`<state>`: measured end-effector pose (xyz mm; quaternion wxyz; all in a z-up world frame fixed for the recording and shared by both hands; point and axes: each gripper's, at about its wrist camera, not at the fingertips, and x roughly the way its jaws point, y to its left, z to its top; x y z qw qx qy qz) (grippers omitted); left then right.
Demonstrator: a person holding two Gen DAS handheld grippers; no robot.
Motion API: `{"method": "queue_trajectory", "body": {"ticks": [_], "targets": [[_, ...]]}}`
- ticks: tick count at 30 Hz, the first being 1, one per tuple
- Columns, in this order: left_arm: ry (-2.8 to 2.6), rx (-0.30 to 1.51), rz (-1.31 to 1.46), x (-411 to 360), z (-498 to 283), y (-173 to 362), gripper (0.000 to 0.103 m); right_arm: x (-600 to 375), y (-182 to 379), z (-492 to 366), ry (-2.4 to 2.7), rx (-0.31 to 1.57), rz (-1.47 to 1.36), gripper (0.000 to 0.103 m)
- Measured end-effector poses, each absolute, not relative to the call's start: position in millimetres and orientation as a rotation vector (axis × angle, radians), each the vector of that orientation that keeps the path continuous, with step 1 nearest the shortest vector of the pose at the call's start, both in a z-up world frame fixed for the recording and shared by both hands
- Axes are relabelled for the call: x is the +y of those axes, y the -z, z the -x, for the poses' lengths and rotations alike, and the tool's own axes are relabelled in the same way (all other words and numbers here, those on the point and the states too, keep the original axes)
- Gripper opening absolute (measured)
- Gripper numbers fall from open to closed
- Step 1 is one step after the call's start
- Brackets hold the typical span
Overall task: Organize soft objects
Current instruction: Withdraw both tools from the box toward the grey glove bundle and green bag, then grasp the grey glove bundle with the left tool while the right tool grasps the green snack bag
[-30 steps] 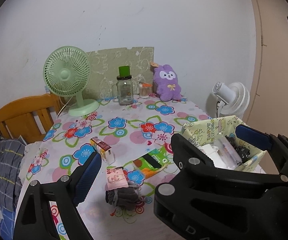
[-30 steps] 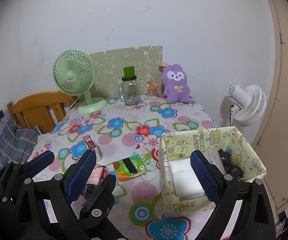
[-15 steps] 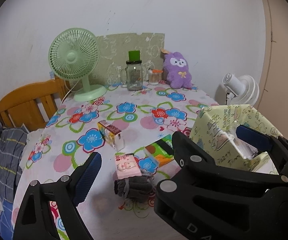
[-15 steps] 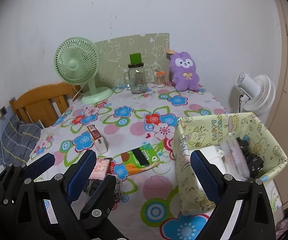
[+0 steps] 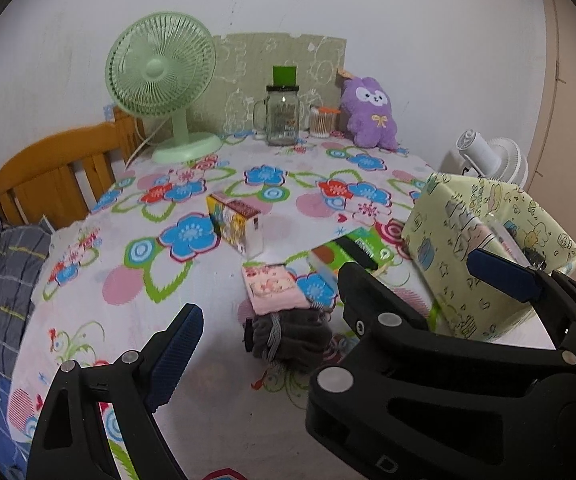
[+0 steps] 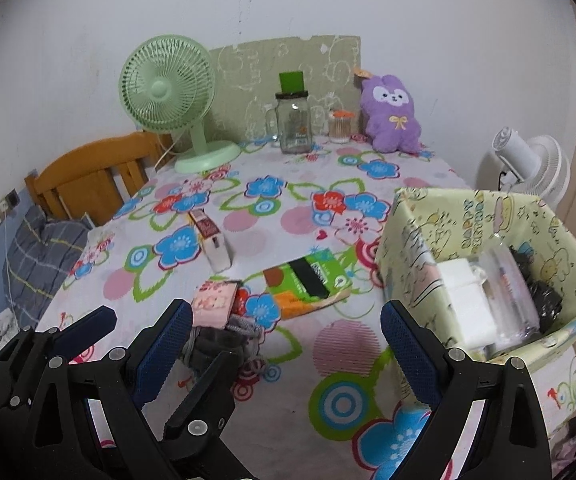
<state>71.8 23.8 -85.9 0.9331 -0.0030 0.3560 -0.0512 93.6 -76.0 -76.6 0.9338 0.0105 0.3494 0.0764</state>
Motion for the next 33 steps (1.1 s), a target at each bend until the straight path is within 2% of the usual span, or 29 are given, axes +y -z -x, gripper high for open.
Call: {"method": "queue_trajectory", "body": {"ticks": [12,21,27,30,33], "targets": [[0.097,0.792,0.014,31,-82,109,0.092,-70,104,-103,-0.165,0.777,-0.048,0.096],[0.081,0.828,0.038,35,-96,125,0.088,-72,120,-113,-0.094,0.803,-0.074,0.093],[0.108,0.85,0.071,37,-103,133,0.073,-72,126,-119,-0.058,0.816,-0.085,0.093],[0.139,0.854,0.086,37,-104,134,0.06,-71,129,-122,-0.061,0.829,-0.092,0.093],[0.142,0.853,0.084,39,-104,134,0.055,-70,130,-124,-0.067,0.837,-0.097,0.093]]}}
